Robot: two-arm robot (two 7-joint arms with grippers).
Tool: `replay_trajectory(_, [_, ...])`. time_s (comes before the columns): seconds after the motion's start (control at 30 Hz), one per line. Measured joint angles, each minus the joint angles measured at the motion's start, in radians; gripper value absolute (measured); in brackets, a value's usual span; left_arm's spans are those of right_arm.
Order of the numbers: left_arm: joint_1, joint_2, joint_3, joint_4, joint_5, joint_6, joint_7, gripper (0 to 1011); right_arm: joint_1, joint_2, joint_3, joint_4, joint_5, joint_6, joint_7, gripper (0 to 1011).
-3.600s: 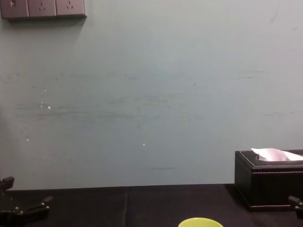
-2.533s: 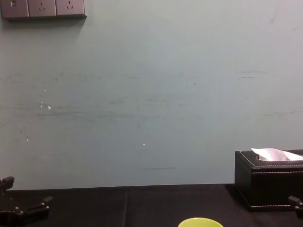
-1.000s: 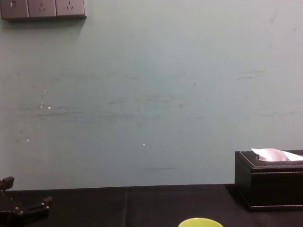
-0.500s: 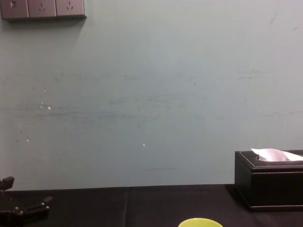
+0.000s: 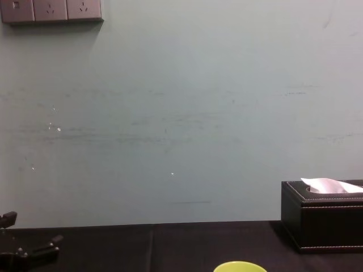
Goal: Stack the three plastic cups sequentially using one hand.
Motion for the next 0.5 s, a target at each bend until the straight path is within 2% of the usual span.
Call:
replay_trajectory(0.33, [0.0, 0.0, 0.0, 0.0, 0.0, 0.0, 0.0, 1010, -0.022, 0.001, 0.004, -0.006, 0.001, -0.015, 0.078, 1003])
replay_trajectory(0.5, [0.0, 0.0, 0.0, 0.0, 0.0, 0.0, 0.0, 1010, -0.005, -0.019, -0.027, 0.003, -0.014, -0.008, 0.102, 1003])
